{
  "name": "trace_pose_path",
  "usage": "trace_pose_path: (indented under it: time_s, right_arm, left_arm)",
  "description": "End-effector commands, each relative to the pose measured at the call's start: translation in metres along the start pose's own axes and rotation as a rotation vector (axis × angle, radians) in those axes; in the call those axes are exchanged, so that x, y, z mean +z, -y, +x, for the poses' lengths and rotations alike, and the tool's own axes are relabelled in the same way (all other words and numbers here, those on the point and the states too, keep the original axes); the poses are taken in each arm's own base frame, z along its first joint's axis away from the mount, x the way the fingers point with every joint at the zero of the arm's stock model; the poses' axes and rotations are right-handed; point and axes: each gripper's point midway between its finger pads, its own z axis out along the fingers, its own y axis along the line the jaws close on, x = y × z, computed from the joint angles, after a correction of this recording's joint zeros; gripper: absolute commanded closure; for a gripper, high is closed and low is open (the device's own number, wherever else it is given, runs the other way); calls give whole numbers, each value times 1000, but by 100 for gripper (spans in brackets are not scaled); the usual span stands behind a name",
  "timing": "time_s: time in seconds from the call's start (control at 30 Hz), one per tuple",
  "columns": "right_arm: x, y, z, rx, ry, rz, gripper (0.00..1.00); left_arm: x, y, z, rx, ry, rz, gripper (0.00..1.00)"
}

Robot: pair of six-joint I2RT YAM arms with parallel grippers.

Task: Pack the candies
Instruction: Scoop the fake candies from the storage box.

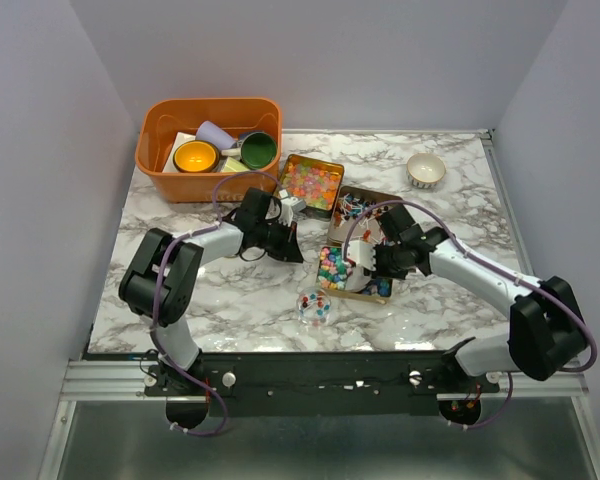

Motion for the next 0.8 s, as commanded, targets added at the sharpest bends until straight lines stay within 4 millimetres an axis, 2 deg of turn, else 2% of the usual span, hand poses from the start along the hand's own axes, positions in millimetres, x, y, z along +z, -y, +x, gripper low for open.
trace_pose_path:
  time_s: [0.0, 0.23, 0.37, 0.4, 0.53, 0.7, 0.77]
  right_arm:
    - [-17, 14, -20, 19, 95, 67, 99]
    - [-16, 9, -1, -51, 46, 122, 99]
    - [-7, 6, 11, -81, 10, 123, 99]
    - [-5, 11, 10, -95, 18, 150, 99]
    - [2, 10, 14, -152, 4, 153, 99]
    - [1, 14, 13, -150, 0, 156, 99]
    - [0, 15, 11, -156, 7, 160, 99]
  left_arm:
    - [-13, 9, -7, 39, -5, 1, 100]
    - [-18, 10, -3, 37, -22, -4, 100]
    - [-18, 11, -5, 38, -26, 7, 100]
    - [-17, 11, -4, 35, -29, 10, 100]
    - [-13, 16, -10, 42, -34, 57, 100]
    - [-16, 35, -43, 85, 52, 143, 98]
    - [-14, 40, -62, 81, 89, 150, 97]
